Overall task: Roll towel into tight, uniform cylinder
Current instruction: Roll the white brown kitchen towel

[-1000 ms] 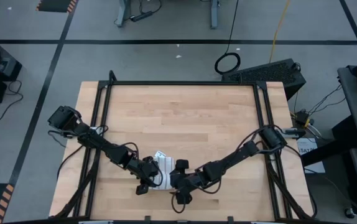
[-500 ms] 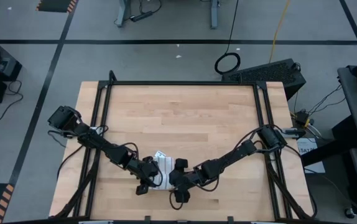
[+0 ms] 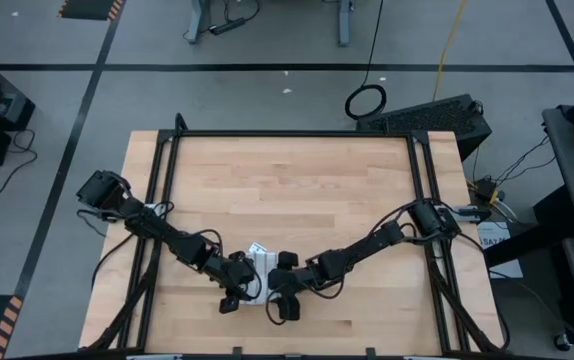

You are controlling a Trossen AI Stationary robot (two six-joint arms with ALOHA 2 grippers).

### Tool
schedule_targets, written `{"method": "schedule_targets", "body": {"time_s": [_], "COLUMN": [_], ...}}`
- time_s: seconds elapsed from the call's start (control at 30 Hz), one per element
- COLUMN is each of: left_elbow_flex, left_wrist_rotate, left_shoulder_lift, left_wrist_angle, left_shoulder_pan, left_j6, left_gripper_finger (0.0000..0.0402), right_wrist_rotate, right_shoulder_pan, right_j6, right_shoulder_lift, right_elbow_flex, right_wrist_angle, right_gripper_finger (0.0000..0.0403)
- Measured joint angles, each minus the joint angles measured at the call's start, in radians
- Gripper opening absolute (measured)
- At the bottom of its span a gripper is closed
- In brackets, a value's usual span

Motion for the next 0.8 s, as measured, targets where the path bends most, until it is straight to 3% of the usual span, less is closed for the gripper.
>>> {"method": "schedule_targets", "body": {"time_s": [0.27,0.6,0.7,0.8], "left_elbow_flex": [-0.002,-0.002,-0.002,-0.001], "left_wrist_rotate": [0.009,0.015,-0.043,-0.182], "left_shoulder_lift": [-0.051,-0.317,-0.385,-0.400], "left_wrist_angle": [-0.039,-0.253,-0.236,-0.233], "left_shoulder_pan": [0.002,0.022,-0.025,-0.105], "left_j6": [-0.076,-0.153,-0.150,-0.096], "left_gripper_finger": [0.0215,0.0297,0.0305,0.0306], "right_wrist_rotate": [-0.011,-0.036,-0.043,-0.078], "right_shoulder_pan": [-0.009,-0.010,-0.015,-0.028], "right_j6": [0.044,0.078,0.094,0.149], "right_shoulder_lift": [0.002,0.002,0.002,0.003], "right_elbow_flex": [0.001,0.001,0.001,0.001], "right_wrist_angle": [-0.001,-0.004,-0.005,-0.002], "right_gripper_finger": [0.0222,0.0164,0.0152,0.0141]}}
